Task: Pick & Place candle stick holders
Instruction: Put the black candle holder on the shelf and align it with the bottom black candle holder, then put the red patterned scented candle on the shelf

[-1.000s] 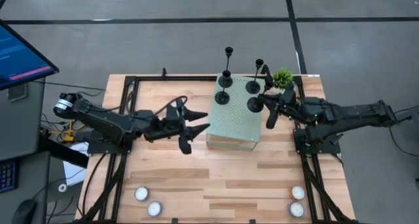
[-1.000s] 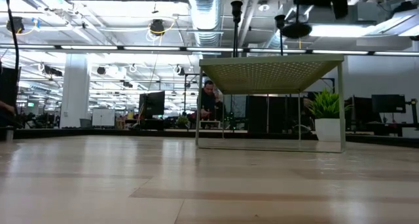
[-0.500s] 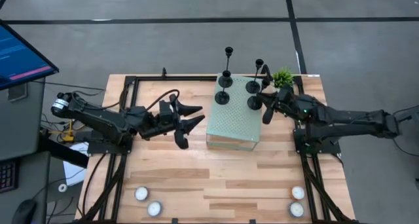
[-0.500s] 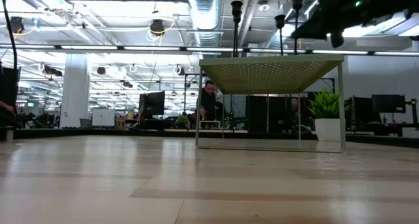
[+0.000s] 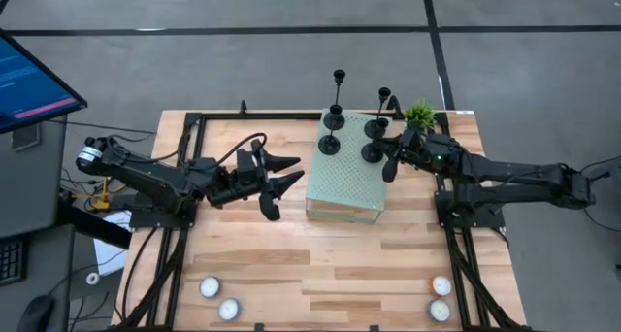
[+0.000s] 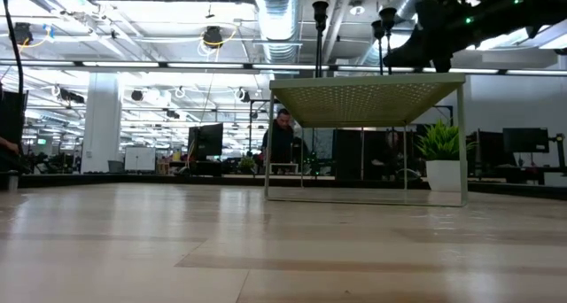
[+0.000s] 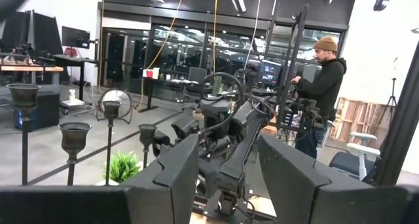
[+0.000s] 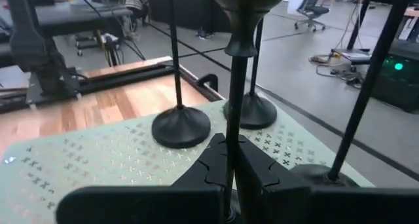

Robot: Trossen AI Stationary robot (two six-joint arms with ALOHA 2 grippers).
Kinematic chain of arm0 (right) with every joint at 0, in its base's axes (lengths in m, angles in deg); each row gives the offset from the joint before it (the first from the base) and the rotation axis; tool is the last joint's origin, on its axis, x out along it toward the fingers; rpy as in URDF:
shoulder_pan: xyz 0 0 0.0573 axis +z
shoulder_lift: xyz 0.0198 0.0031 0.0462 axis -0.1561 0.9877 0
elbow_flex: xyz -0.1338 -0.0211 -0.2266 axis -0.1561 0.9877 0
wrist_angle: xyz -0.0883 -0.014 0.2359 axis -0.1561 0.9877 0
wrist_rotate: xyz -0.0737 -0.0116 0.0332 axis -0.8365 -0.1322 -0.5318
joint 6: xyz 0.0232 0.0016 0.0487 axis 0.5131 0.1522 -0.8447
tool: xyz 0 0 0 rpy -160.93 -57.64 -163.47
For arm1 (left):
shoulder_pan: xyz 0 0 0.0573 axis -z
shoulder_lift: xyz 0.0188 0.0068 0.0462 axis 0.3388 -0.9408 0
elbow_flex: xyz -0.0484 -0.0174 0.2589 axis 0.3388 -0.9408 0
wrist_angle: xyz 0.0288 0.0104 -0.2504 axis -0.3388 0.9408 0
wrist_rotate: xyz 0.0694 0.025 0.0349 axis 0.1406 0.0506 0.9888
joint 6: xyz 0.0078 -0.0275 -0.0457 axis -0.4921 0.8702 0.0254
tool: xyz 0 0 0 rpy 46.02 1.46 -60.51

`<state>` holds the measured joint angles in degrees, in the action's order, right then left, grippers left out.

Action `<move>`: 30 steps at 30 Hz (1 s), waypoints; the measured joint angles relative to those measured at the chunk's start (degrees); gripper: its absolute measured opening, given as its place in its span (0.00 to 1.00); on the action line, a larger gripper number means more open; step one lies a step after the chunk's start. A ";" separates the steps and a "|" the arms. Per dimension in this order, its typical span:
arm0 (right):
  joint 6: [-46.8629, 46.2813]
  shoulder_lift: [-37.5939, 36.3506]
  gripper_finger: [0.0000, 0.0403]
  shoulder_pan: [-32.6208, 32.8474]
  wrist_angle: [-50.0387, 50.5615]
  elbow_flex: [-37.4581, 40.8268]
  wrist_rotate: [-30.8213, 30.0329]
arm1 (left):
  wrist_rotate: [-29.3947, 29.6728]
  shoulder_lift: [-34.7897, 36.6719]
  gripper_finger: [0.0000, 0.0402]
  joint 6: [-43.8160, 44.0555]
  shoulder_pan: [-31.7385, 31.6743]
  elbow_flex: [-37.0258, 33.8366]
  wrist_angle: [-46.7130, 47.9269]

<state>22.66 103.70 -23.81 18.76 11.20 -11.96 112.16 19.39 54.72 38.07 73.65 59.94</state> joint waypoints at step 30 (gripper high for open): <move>0.18 -1.47 0.65 0.61 16.91 -8.26 0.97 | -0.02 3.59 0.61 11.36 2.68 0.00 25.73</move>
<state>22.85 102.22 -23.20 35.68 2.94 -10.99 112.13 22.98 66.07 40.75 73.65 85.67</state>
